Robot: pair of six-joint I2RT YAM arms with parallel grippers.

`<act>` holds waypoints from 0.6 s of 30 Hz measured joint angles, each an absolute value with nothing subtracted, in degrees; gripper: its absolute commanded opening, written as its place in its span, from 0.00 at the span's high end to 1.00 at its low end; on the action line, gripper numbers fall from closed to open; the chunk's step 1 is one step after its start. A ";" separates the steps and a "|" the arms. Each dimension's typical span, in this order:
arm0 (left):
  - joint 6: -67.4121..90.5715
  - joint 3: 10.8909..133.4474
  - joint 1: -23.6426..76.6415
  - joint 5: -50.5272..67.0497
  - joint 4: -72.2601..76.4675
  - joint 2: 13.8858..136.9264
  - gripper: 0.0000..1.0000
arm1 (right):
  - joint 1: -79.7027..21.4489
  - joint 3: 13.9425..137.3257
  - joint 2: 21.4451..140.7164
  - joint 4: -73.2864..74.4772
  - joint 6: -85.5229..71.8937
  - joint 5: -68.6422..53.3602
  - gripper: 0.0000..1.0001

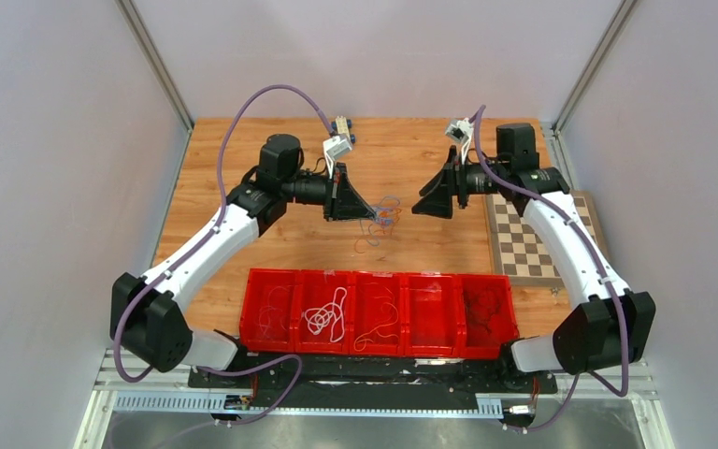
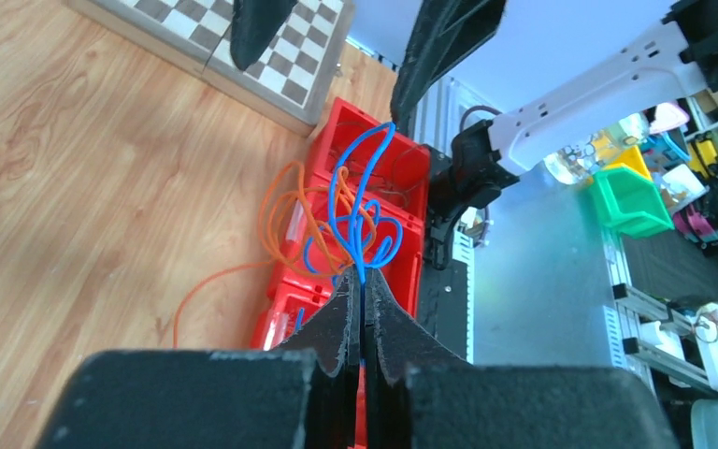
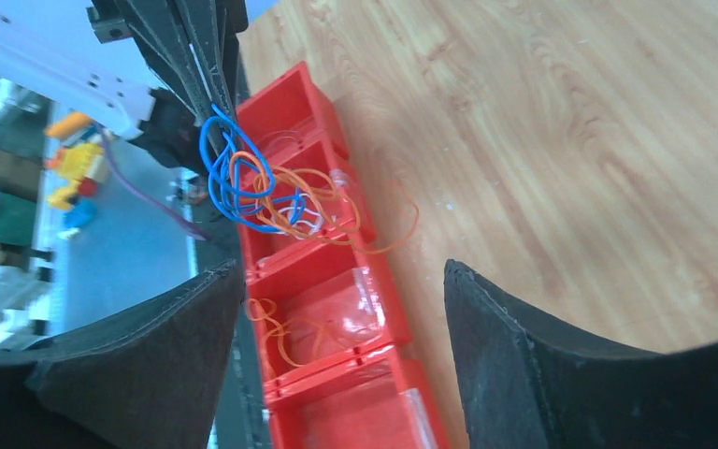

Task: Untangle the cables

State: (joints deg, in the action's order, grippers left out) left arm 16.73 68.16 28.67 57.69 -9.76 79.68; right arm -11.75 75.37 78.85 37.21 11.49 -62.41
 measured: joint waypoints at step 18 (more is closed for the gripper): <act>30.26 65.25 27.22 64.23 5.65 78.59 1.00 | -16.88 70.70 79.00 28.03 5.37 -68.86 0.14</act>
